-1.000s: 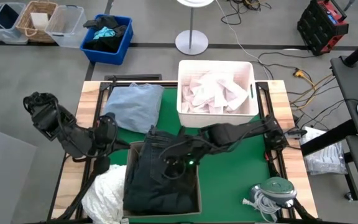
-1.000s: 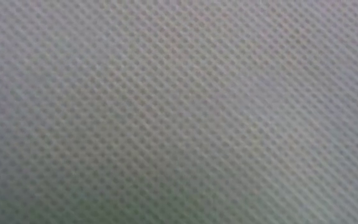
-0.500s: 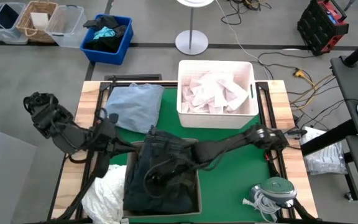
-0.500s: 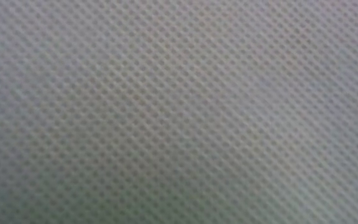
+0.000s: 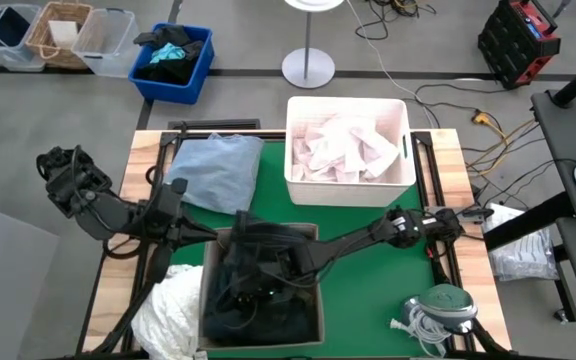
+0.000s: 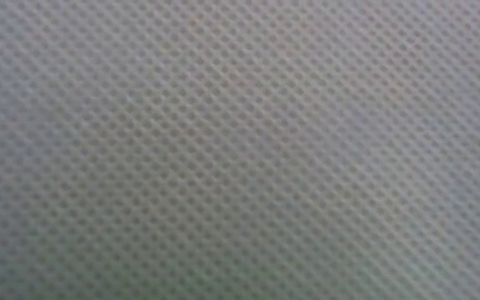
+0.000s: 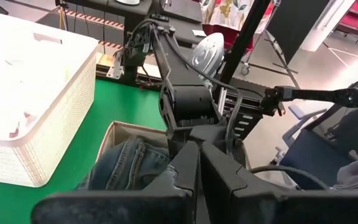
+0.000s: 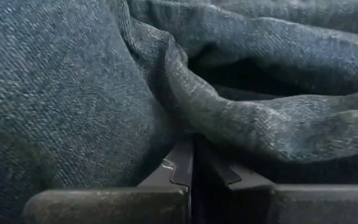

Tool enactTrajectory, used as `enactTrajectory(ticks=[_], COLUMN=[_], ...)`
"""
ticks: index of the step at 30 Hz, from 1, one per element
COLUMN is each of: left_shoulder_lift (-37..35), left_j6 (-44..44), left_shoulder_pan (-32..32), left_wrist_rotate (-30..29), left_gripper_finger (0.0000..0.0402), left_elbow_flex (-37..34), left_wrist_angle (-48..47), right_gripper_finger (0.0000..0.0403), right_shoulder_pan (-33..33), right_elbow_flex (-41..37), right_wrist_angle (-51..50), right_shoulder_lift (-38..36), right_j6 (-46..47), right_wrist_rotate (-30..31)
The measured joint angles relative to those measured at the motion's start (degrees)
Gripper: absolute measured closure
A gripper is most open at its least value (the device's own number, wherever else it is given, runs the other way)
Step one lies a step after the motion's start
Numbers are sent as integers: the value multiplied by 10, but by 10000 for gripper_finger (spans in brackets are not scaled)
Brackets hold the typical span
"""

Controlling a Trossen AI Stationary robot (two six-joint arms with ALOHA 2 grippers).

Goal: Sort clothes
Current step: Put the blue pants into the gray laundry organizer, then put the white dress into the white laundry organizer

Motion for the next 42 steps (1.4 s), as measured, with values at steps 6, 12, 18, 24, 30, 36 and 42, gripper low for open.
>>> enactTrajectory(ticks=[6, 12, 18, 24, 30, 36, 42], left_shoulder_lift=[1, 0, 0, -3, -1, 0, 0], left_j6=[14, 23, 26, 14, 29, 44, -74], left_shoulder_pan=[0, 0, 0, -3, -3, -2, -2], left_wrist_rotate=[0, 0, 0, 1, -32, -73, -108], left_gripper_finger=[402, 402, 402, 402, 402, 402, 402], left_elbow_flex=[0, 0, 0, 25, 52, 70, 83], left_wrist_angle=[0, 0, 0, -29, -39, -45, -91], right_gripper_finger=[394, 394, 394, 391, 362, 286, 228], right_shoulder_pan=[-16, -17, -17, -17, -23, -30, -46], right_elbow_flex=[0, -1, -2, -2, -3, -3, -1], right_wrist_angle=[-18, -14, -16, -26, -51, -92, -194], right_shoulder_lift=[27, 52, 58, 1, -78, -128, -226], right_j6=[12, -6, -13, -15, -13, 1, -15], right_wrist_rotate=[-43, -43, -44, -41, -34, -28, 66])
